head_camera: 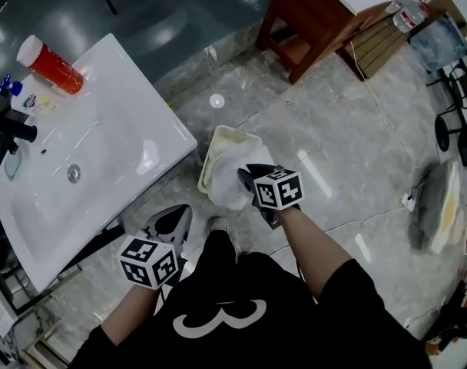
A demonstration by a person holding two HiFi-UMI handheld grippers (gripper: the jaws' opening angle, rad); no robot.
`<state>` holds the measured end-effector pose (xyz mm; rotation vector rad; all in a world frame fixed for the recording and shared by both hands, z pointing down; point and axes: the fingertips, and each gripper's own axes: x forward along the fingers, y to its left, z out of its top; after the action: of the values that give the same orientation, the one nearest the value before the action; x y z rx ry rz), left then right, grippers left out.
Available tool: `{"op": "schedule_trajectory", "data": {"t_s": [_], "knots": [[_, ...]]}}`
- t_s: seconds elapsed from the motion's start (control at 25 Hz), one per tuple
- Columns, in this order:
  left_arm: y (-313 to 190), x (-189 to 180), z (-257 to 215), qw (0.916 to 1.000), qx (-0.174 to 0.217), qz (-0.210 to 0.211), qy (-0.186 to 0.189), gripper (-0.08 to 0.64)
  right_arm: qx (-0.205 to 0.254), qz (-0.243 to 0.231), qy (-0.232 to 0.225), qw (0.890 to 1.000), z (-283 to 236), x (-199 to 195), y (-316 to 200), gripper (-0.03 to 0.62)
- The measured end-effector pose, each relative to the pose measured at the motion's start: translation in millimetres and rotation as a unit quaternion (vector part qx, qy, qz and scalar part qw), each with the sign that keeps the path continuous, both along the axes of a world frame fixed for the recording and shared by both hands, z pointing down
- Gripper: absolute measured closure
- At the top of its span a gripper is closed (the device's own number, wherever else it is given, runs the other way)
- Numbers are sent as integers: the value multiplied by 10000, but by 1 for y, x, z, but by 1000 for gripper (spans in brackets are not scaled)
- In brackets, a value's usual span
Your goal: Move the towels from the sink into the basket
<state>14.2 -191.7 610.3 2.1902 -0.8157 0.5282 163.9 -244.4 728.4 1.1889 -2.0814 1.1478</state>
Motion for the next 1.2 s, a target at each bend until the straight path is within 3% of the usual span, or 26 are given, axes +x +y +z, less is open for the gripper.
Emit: {"op": "schedule_trajectory", "data": {"t_s": [0.36,0.52,0.64,0.72,0.92,1.2], "knots": [[17,-8,41,9979,-290,-452,-362,555,-427,-85,102,9990,80,9,-20,518],[18,-11,53,9967,-294,-628,-419,555,-253,-322,89,9991,97,6,-28,516],[17,-10,58,9955,-273,-802,-421,555,-263,-535,-16,9982,95,6,-29,381],[22,-9,56,9947,-287,-903,-409,555,-307,-692,23,9971,94,9,-21,331],[39,-3,48,9926,-288,-1115,-389,555,-339,-739,130,9966,84,28,7,307],[63,11,27,9901,-270,-1354,-239,555,-53,-900,-226,9957,23,33,50,307]]}}
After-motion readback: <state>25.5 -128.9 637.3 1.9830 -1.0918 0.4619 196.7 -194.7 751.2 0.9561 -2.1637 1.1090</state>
